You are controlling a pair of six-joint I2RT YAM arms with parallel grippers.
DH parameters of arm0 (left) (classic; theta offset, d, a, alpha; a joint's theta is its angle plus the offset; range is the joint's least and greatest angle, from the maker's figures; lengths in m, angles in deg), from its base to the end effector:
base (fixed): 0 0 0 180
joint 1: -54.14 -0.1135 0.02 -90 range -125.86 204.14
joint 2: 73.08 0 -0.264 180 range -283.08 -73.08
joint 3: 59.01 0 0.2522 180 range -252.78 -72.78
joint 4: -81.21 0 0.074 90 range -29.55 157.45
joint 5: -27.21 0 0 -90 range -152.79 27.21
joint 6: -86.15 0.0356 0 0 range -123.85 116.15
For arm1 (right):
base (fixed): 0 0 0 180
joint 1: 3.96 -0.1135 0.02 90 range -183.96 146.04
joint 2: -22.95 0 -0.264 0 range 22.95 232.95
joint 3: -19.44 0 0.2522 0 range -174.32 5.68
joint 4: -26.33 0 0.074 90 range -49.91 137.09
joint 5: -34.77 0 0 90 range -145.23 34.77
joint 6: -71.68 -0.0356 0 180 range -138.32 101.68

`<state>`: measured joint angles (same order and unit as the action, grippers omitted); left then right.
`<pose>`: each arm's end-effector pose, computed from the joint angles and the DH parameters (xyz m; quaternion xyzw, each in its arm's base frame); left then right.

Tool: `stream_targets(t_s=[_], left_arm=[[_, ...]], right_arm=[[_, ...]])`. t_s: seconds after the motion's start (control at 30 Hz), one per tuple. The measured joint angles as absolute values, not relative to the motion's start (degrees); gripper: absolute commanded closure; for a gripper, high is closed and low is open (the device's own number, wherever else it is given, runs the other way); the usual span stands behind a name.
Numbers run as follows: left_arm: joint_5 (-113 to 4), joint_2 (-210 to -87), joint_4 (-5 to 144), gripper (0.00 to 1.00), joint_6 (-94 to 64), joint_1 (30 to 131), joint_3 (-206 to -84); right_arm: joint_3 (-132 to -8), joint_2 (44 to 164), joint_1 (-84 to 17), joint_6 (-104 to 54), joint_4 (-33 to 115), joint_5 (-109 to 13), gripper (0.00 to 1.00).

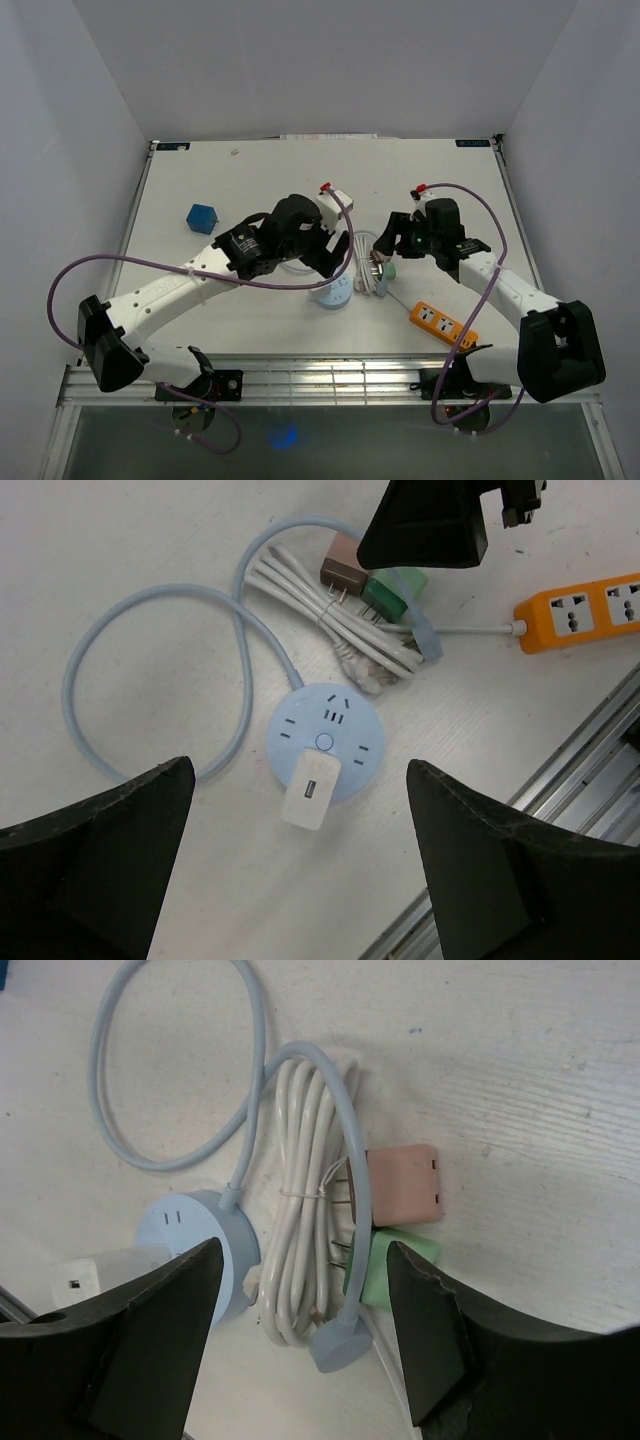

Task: Insert the plug

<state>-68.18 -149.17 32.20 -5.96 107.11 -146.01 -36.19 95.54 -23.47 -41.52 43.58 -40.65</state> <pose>0.1775 -0.2297 0.3500 0.3671 0.8200 -0.1646 0.4071 0.2533 0.0993 0.2309 -0.0311 0.8781 0.2734 0.3914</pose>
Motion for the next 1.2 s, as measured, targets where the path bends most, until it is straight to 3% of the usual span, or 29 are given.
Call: stream_targets(t_s=[0.3,0.43,0.6,0.73,0.77,1.07,1.2], left_arm=[[-68.1,-149.3,35.0,0.02,-16.7,107.1,-135.8],[-68.1,-149.3,35.7,0.02,-18.4,107.1,-134.1],[-68.1,-149.2,36.6,0.02,-18.9,107.1,-133.1],[-68.1,-149.6,36.9,0.02,-18.9,107.1,-131.8],[-68.1,-149.8,37.1,0.02,-18.9,107.1,-131.4],[-67.3,-151.3,37.5,0.02,-18.8,107.1,-129.0],[-66.6,-151.2,37.5,0.07,-18.6,107.1,-128.0]], right_arm=[[-35.9,100.8,-23.5,-38.6,46.2,-41.8,0.32],[-35.9,103.6,-23.5,-38.1,46.2,-41.5,0.48],[-36.9,105.4,-24.0,-37.8,46.0,-40.6,0.58],[-38.2,106.2,-25.1,-37.4,45.9,-39.9,0.88],[-38.7,106.4,-25.6,-37.3,46.0,-39.8,0.92],[-41.4,103.8,-32.8,-39.2,48.6,-41.3,0.92],[-42.7,102.1,-36.1,-41.0,50.2,-41.3,0.92]])
